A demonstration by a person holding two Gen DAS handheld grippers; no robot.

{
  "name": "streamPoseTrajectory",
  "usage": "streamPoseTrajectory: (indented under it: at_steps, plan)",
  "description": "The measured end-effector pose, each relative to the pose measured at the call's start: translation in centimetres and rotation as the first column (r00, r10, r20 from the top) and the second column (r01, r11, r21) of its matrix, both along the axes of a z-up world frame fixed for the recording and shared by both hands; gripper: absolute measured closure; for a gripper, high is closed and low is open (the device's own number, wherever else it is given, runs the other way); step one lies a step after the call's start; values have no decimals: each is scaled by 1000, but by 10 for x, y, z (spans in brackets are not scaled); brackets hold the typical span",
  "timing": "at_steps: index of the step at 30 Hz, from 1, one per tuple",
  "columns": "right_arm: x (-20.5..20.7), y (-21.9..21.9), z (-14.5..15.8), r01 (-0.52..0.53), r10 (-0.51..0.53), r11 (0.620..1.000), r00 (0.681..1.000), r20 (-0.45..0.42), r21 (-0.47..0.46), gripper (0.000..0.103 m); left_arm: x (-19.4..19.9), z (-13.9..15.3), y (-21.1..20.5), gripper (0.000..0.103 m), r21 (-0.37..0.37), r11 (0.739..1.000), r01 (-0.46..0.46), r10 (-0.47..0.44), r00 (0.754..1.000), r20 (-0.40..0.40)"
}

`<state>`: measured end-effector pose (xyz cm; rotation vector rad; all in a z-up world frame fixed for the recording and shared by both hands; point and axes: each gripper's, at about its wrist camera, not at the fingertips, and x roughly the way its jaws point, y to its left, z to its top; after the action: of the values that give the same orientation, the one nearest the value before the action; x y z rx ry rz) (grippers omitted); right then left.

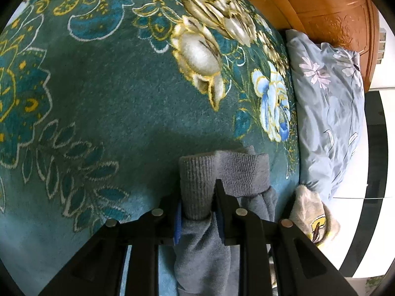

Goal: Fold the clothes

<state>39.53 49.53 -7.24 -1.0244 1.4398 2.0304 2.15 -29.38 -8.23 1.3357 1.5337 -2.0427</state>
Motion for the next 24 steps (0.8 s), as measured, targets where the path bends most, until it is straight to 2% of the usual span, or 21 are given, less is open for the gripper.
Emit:
streamPoseTrajectory:
  at_steps: [3,6,8,11,12,13,15,16,18,20,21,24]
  plan:
    - [-5,0,-1,45,-45,998,999,7,-48,83,-1,7,1,81,-18,1000,9,-9,1000,7]
    - [-14,3,21,48,-48,999,999,0,-21,85,-8,37,6,86,-94,994,53,-57,998,-41]
    - [-14,6,59,27,-28,1000,994,-110,-12,86,0,60,4,87,-77,994,72,-82,988,-130]
    - [8,16,121,-30,43,997,976,-215,67,87,13,95,0,87,-43,994,103,-111,957,-270]
    - [16,19,139,-41,62,995,968,-243,90,87,18,97,0,87,-70,990,122,-137,953,-272]
    - [25,21,142,-32,55,995,968,-246,96,87,22,90,0,87,-101,984,146,-166,957,-236]
    - [41,25,129,-18,36,995,979,-198,95,87,29,56,-2,87,-75,982,171,-179,976,-124]
    - [43,25,109,-24,34,997,990,-136,75,87,33,35,-5,87,-58,985,165,-168,985,-49]
    - [40,22,76,-31,32,998,999,-14,62,87,41,16,-9,87,-32,991,128,-128,992,-2]
    - [41,17,48,2,-3,1000,999,43,28,87,49,1,-12,86,-8,996,89,-89,996,26]
    - [41,15,46,10,-11,1000,999,37,17,87,46,4,-10,86,-23,995,102,-101,994,33]
    - [35,9,61,-19,17,997,999,31,68,87,29,27,-1,86,-98,977,189,-186,982,41]
